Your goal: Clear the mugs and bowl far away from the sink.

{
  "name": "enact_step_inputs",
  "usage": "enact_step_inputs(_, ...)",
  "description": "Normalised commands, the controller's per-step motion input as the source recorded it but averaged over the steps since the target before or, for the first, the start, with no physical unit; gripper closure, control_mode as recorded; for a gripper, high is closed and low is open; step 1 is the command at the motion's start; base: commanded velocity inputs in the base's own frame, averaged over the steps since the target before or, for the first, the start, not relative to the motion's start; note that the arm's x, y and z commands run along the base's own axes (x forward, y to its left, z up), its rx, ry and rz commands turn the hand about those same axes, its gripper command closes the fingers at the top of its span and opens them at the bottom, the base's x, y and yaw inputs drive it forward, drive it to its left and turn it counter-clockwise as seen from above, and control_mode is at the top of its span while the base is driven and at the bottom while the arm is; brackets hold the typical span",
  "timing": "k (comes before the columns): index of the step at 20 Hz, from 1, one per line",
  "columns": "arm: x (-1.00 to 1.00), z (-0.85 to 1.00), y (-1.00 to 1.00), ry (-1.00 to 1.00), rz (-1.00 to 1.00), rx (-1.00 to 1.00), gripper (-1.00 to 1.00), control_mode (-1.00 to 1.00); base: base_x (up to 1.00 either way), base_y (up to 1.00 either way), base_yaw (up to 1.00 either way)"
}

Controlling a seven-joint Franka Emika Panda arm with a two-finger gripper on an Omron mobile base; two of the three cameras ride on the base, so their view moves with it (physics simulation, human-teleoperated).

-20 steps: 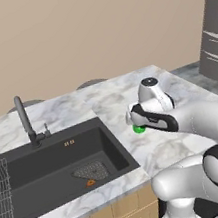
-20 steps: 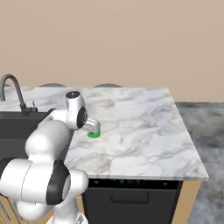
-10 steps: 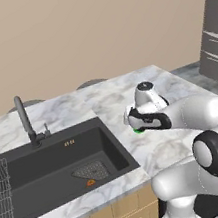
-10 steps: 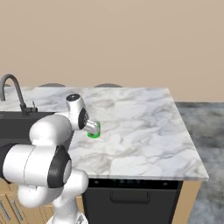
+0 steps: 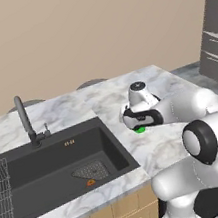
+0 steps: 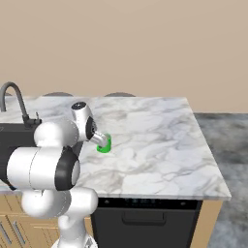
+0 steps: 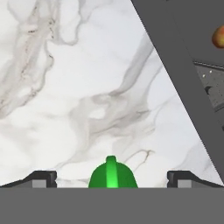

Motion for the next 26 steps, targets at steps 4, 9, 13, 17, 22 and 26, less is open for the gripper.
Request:
enact_step_inputs(4, 0.13, -0.08, 0.03, 0.0, -0.05, 0.0, -1.0, -1.0, 0.0, 0.0, 0.0)
enact_step_inputs(9, 0.1, -0.12, 0.0, 0.0, -0.01, 0.0, -1.0, -1.0, 0.0, 0.0, 0.0)
enact_step_inputs(13, 0.11, -0.16, 0.0, 0.0, 0.0, 0.0, -1.0, -1.0, 0.0, 0.0, 0.0)
enact_step_inputs(17, 0.13, -0.18, 0.0, 0.0, 0.0, 0.0, -1.0, -1.0, 0.0, 0.0, 0.0)
enact_step_inputs(22, 0.15, -0.12, 0.0, 0.0, 0.0, 0.0, -1.0, -1.0, 0.0, 0.0, 0.0)
enact_step_inputs(26, 0.13, -0.11, -0.01, 0.0, 0.0, 0.0, -1.0, -1.0, 0.0, 0.0, 0.0)
